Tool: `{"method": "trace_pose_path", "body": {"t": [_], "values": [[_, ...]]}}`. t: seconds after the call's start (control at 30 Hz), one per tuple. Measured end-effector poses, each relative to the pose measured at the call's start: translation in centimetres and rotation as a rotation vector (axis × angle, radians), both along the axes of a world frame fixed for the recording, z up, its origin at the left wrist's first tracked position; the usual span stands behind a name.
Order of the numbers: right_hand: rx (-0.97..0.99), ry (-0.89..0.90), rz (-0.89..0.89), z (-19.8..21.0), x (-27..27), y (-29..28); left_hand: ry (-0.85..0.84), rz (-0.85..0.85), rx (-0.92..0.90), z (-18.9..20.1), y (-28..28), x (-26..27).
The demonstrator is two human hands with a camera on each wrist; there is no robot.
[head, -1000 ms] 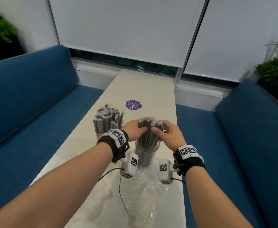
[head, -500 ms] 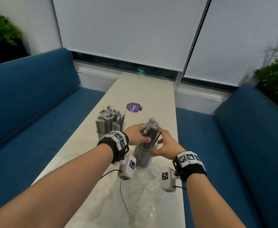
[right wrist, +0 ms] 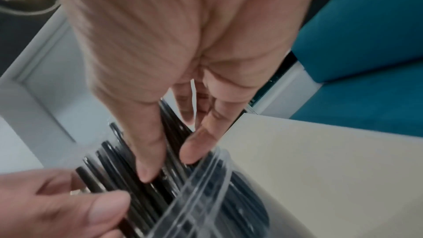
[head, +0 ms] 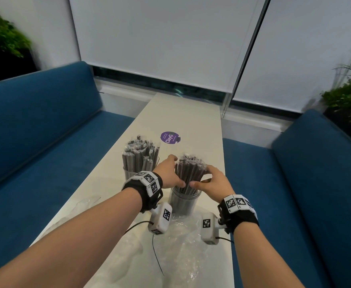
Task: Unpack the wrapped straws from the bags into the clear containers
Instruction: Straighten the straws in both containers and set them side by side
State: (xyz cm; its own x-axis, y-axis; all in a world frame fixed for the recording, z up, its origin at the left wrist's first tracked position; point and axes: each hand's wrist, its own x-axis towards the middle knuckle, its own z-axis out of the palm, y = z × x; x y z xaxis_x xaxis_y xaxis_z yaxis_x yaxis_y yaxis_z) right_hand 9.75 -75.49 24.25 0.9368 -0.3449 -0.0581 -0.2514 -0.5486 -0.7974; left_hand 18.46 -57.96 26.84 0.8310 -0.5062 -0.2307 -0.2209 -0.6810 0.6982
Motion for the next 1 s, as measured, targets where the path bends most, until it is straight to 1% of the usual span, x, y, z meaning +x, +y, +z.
{"method": "trace_pose_path", "body": {"t": [0.13,0.17,0.23,0.3,0.37,0.43,0.5,0.53,0.6,0.67,0.7,0.8,0.83,0.9,0.93,1.0], "values": [[0.167,-0.035,-0.052,-0.3,-1.7,0.1,-0.102,-0.071,0.128,0.5,1.0,-1.1],[0.172,-0.043,-0.059,-0.3,-2.4,0.1,-0.122,-0.09,0.163,0.9,1.5,-1.6],[0.112,-0.086,-0.112,-0.2,-3.7,0.3,-0.175,-0.144,0.202,1.9,2.9,-2.7],[0.034,-0.211,-0.227,0.5,-5.1,0.8,-0.242,-0.175,0.173,3.5,4.5,-3.7],[0.023,-0.372,-0.292,1.4,-6.3,2.4,-0.292,-0.146,0.084,5.3,6.7,-4.5],[0.035,-0.496,-0.241,2.3,-7.0,5.0,-0.327,-0.084,-0.021,7.0,9.3,-4.7],[0.014,-0.539,-0.119,2.4,-6.8,7.8,-0.376,0.01,-0.079,8.0,12.0,-4.1],[0.001,-0.528,-0.059,2.1,-6.3,9.1,-0.388,0.067,-0.086,8.0,13.4,-3.3],[-0.007,-0.446,0.037,1.2,-4.4,11.4,-0.382,0.174,-0.096,7.5,16.0,-0.9],[0.019,-0.321,0.095,0.3,-2.0,13.3,-0.316,0.225,-0.071,6.1,18.0,2.2],[0.043,-0.261,0.108,-0.1,-0.8,14.1,-0.257,0.213,-0.041,5.2,18.6,3.6],[0.082,-0.155,0.074,-0.7,2.8,15.8,-0.053,0.09,0.041,2.5,18.5,7.3],[0.079,-0.134,0.041,-0.7,4.0,16.1,-0.022,0.041,0.064,1.6,18.0,8.2],[0.096,-0.083,-0.012,-0.5,6.2,16.3,-0.027,-0.073,0.087,0.3,16.9,9.7],[0.104,-0.069,-0.013,-0.4,7.1,16.3,-0.035,-0.125,0.068,0.0,16.3,10.2],[0.094,-0.06,0.013,-0.2,8.6,15.8,-0.023,-0.201,-0.034,-0.3,15.3,11.2]]}}
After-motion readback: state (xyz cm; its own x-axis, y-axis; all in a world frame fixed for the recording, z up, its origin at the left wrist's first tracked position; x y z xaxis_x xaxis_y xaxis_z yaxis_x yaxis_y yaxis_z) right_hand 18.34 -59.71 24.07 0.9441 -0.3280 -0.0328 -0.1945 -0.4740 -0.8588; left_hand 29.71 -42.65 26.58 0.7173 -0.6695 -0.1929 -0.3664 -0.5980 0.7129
